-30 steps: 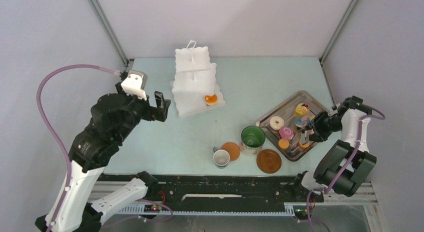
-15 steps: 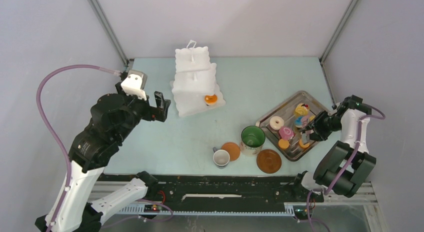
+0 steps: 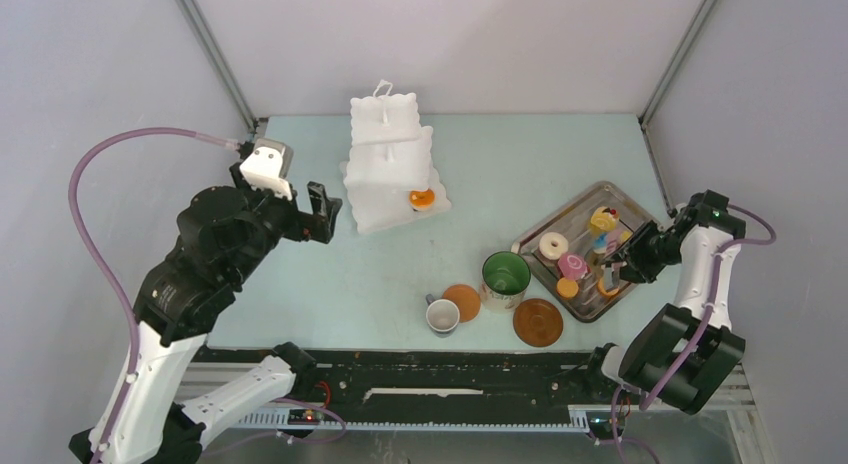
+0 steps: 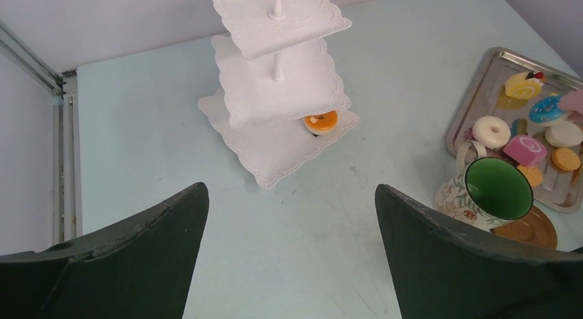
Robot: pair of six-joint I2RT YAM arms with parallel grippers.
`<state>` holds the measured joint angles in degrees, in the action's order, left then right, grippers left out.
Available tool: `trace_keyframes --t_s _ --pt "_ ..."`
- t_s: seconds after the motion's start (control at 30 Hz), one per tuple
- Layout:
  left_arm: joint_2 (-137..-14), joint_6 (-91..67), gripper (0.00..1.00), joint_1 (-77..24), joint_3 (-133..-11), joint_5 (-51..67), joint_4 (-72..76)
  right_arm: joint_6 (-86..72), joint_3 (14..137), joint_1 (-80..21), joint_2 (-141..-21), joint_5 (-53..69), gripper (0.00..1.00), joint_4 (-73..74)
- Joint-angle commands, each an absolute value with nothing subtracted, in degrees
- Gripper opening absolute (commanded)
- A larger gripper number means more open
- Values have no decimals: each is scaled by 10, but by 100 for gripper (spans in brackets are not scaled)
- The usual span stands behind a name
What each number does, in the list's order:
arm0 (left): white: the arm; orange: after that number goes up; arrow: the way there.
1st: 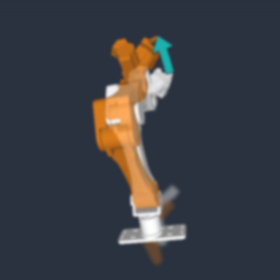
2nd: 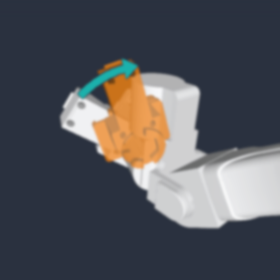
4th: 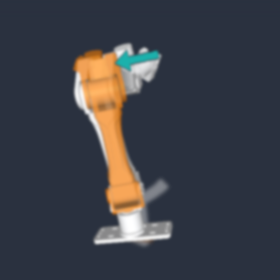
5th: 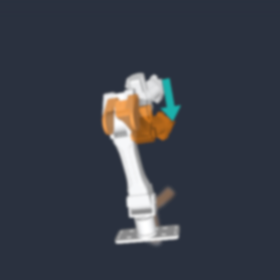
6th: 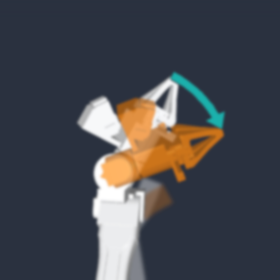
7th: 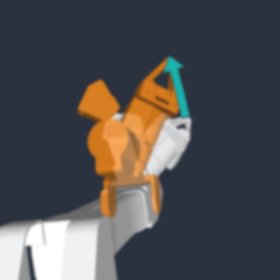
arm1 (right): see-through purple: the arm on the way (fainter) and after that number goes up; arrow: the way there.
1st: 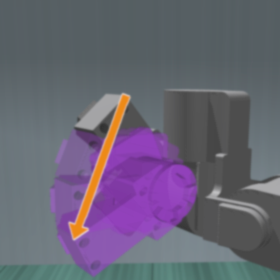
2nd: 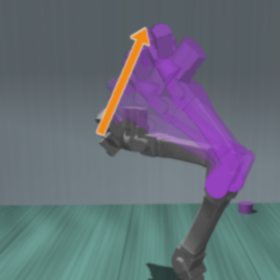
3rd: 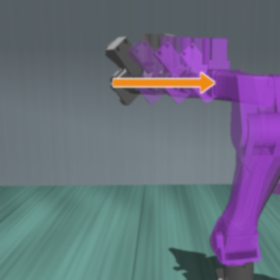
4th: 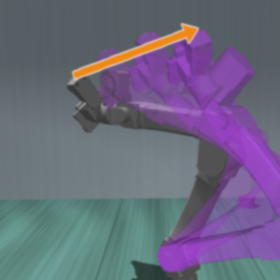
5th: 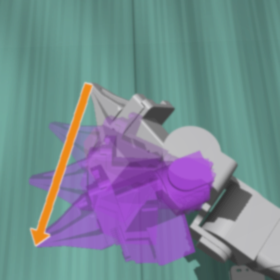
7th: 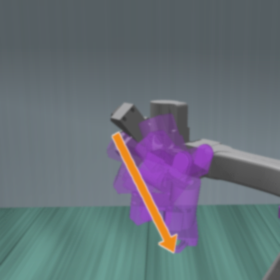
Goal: Serve the afternoon tea
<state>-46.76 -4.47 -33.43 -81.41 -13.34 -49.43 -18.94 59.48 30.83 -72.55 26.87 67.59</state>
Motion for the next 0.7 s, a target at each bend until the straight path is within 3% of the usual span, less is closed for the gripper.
trace_keyframes --t_s 0.0,0.37,0.67 --pt "-472 -41 98 -340 -838 -127 -488 -199 622 288 -707 289 0 674" --pt "-482 -47 98 -341 -855 -126 -497 -283 699 165 -719 367 0 567" --pt "-494 -55 98 -341 -883 -123 -510 -377 766 4 -885 422 0 340"
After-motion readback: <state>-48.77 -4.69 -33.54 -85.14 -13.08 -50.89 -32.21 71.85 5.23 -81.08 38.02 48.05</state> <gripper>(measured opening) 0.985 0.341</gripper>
